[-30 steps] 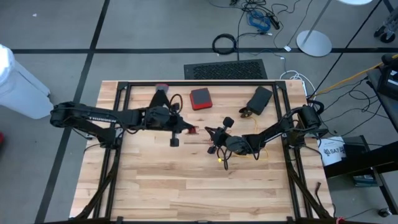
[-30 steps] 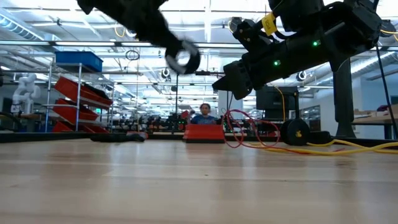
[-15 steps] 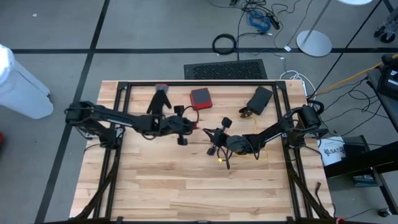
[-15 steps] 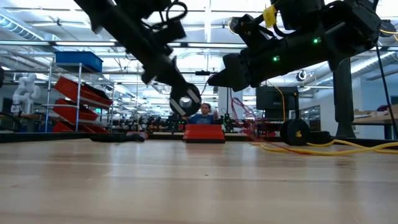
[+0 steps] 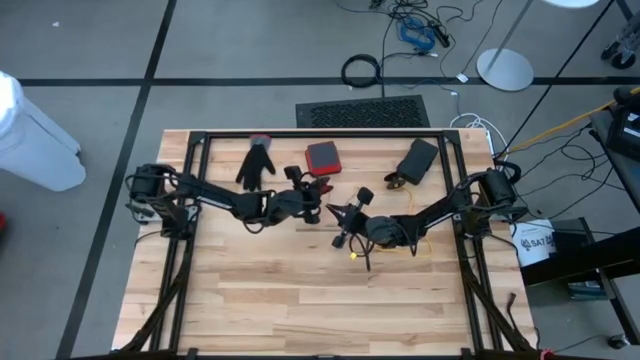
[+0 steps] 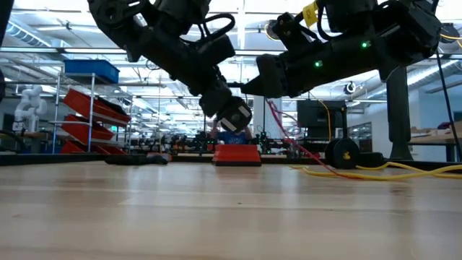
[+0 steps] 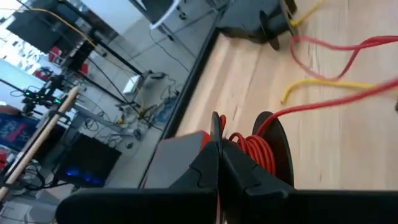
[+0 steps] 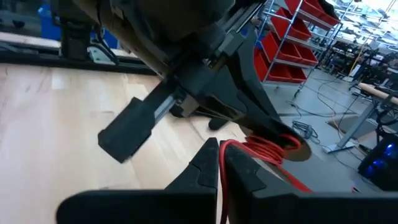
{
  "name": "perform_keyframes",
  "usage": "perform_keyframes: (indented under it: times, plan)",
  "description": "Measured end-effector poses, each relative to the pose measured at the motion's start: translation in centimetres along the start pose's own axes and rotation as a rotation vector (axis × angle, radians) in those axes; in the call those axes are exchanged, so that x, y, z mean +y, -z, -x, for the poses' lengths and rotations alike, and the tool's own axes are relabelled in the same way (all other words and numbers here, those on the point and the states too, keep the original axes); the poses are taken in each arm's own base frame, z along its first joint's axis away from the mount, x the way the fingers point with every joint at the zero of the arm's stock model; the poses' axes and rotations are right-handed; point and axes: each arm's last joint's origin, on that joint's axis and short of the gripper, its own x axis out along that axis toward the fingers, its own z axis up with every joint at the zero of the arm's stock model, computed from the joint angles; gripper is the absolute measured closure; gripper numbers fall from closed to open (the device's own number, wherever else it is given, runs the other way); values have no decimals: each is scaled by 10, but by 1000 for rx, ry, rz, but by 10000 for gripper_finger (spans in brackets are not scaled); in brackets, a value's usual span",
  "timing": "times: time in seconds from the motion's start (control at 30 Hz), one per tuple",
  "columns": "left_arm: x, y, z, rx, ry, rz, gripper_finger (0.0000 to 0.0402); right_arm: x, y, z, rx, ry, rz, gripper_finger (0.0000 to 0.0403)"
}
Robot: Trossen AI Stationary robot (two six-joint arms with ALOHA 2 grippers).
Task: Coil cords
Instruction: Coil the red wire onto the spool
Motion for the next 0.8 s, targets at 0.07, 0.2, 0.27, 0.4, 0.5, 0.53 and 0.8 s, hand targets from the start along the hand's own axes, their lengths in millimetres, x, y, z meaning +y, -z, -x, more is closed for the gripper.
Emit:
perform_keyframes:
  times: [0.07,0.2,0.27,0.4,0.5,0.53,0.8]
  plan:
    - [0,-2,2,-10,-21,12,401,0,0,0,-4,-3,-14,403]
    - [2,-10,4,-56,-80,63,401,0,-3,0,-25,0,-43,403]
    - [3,-14,5,-94,-92,97,401,0,-5,0,-37,1,-51,403]
    - [6,-23,9,-168,-116,163,401,-1,-7,0,-52,3,-63,403]
    - [7,-27,11,-208,-126,196,401,-1,-8,0,-64,4,-74,403]
    - [6,-28,12,-217,-127,203,401,-1,-9,0,-69,5,-79,403]
    - [-7,-22,3,-215,-120,202,401,-2,-14,1,-114,14,-86,403]
